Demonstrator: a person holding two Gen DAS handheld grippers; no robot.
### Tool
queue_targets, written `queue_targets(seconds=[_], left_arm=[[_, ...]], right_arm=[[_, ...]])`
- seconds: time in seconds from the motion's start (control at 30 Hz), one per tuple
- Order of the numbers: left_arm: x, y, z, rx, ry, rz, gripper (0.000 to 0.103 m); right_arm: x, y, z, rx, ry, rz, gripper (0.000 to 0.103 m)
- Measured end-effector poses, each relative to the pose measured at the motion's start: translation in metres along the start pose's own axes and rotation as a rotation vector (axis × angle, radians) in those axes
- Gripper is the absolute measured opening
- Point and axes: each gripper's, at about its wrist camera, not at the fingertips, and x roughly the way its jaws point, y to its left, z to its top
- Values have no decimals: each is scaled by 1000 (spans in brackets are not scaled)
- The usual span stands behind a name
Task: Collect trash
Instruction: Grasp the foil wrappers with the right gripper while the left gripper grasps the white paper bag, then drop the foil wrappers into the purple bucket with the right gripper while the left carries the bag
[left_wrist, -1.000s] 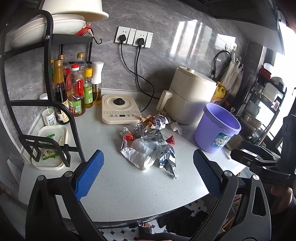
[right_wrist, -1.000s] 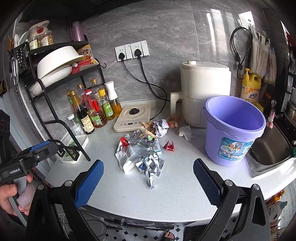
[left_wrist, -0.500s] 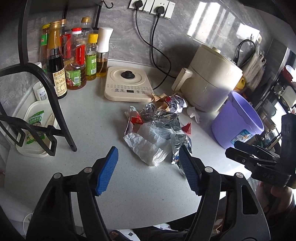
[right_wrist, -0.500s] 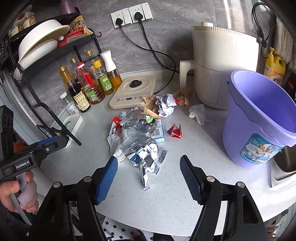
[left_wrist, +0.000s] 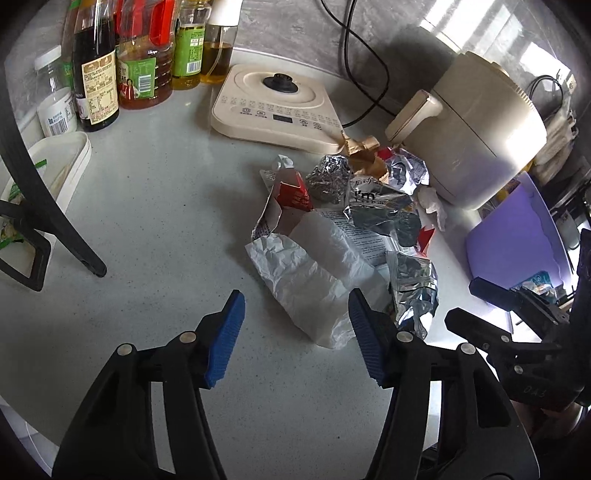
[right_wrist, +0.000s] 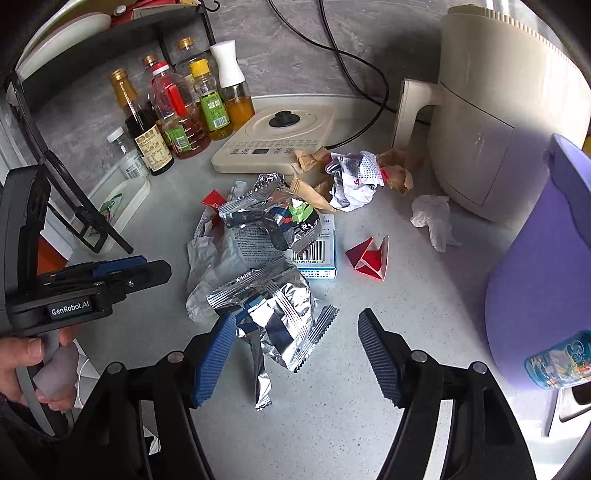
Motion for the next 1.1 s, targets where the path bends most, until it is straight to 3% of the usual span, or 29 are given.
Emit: queue_targets(seconds=[0.23, 0.33, 0.47, 0.6, 0.8, 1.1], left_arm=[[24, 1, 8, -49, 21, 12, 57], [35, -3, 13, -45, 37, 25, 57], [49, -12, 18, -13, 54, 72, 48], [54, -18, 25, 26, 92, 121, 6], [31, -17, 23, 57, 54, 110, 3], [-45, -20, 33, 89, -137, 46, 2]], right_arm=[[27, 0, 10, -69, 67, 35, 64], [42, -4, 12, -75, 125, 81, 38], [49, -9, 18, -89, 150, 130, 21], [49, -14, 26, -93, 146, 130, 16], [32, -21, 27, -58, 116, 129, 16], [-17, -16, 38, -35, 9, 122, 16]])
